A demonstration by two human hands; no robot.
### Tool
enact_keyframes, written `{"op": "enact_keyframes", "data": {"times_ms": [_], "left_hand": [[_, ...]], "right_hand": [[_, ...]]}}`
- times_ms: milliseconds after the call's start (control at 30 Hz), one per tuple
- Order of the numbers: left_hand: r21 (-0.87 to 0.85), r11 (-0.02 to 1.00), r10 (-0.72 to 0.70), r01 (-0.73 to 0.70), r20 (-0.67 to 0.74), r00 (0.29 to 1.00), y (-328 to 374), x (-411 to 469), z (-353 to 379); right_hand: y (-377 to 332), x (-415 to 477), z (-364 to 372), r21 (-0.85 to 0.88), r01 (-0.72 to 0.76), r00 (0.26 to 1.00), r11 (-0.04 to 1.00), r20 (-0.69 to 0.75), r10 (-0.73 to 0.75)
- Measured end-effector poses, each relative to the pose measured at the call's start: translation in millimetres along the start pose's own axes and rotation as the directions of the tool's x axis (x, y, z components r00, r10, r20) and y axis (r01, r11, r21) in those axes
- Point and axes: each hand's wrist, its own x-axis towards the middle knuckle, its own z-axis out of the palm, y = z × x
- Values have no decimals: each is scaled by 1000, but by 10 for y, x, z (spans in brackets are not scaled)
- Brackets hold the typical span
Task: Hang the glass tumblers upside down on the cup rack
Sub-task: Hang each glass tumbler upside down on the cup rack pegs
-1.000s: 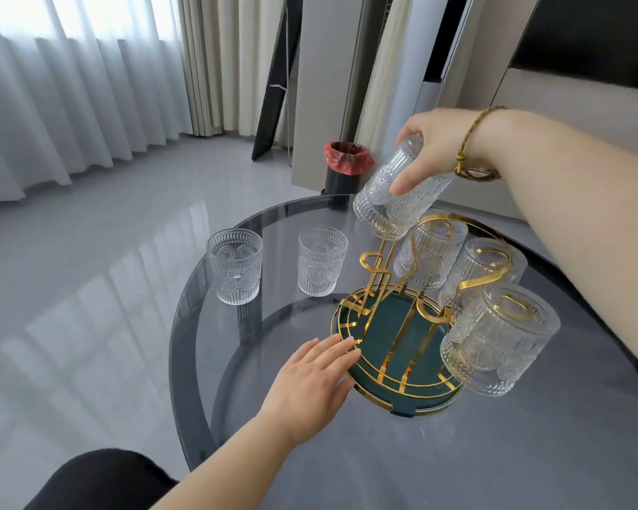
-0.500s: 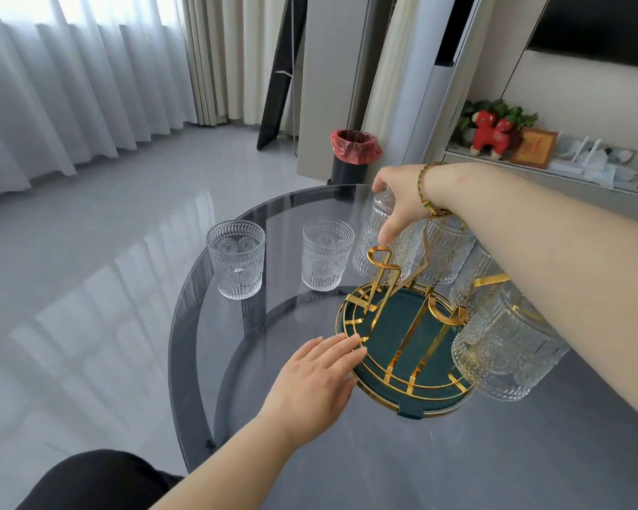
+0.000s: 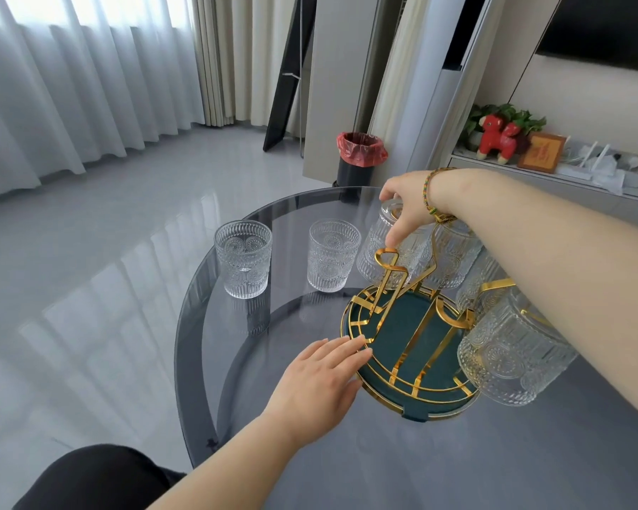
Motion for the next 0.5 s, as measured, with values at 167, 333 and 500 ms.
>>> {"op": "enact_keyframes", "data": {"times_ms": [167, 333, 500], "left_hand": [[-58, 998, -9, 11, 36, 999, 21, -12, -14], [-49, 998, -37, 41, 80, 996, -52, -126, -76], [19, 965, -263, 263, 9, 965, -350, -350, -309]], "right_hand": [[6, -233, -34, 161, 21, 974, 987, -225, 16], [-174, -704, 78, 243, 211, 813, 947, -582, -32], [-680, -1094, 319, 424, 479, 656, 768, -755, 8]]}}
